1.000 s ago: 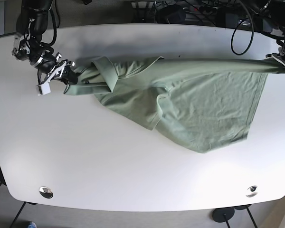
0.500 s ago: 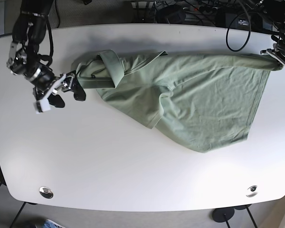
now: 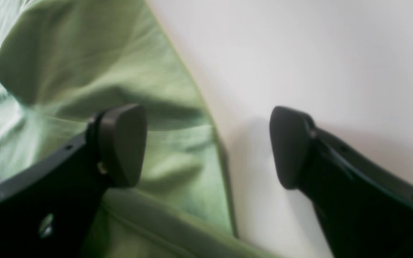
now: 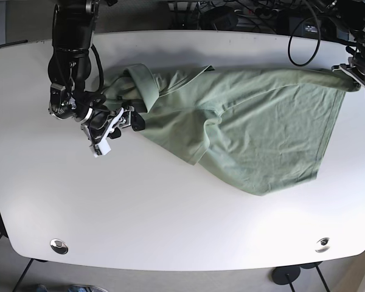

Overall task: Fold the T-shirt properly
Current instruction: 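Drag the shirt edge with both grippers to spread the shirt flat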

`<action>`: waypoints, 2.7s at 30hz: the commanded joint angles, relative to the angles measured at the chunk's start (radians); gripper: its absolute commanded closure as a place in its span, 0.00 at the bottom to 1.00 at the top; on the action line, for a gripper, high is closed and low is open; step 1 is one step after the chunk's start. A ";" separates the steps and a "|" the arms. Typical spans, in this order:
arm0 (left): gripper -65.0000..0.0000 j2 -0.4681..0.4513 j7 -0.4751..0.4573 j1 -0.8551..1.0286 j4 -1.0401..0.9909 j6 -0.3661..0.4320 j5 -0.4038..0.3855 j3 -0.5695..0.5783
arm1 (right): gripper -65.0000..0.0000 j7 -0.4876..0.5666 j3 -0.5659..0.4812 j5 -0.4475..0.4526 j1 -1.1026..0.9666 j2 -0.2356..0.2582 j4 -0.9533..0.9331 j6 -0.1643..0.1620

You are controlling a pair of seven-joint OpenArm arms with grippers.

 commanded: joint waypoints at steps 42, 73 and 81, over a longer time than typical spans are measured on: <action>0.99 -0.030 -0.007 -0.192 0.196 0.006 0.032 0.211 | 0.98 -0.115 0.117 0.004 0.028 0.001 0.344 -0.001; 0.99 -0.211 -0.070 -1.443 -0.452 0.006 0.235 0.631 | 0.98 -0.270 0.120 -0.171 1.136 0.099 -0.155 0.010; 0.99 -0.211 -0.052 -0.783 -0.145 0.006 0.168 0.450 | 0.98 -0.278 0.206 0.005 0.472 0.116 0.174 0.001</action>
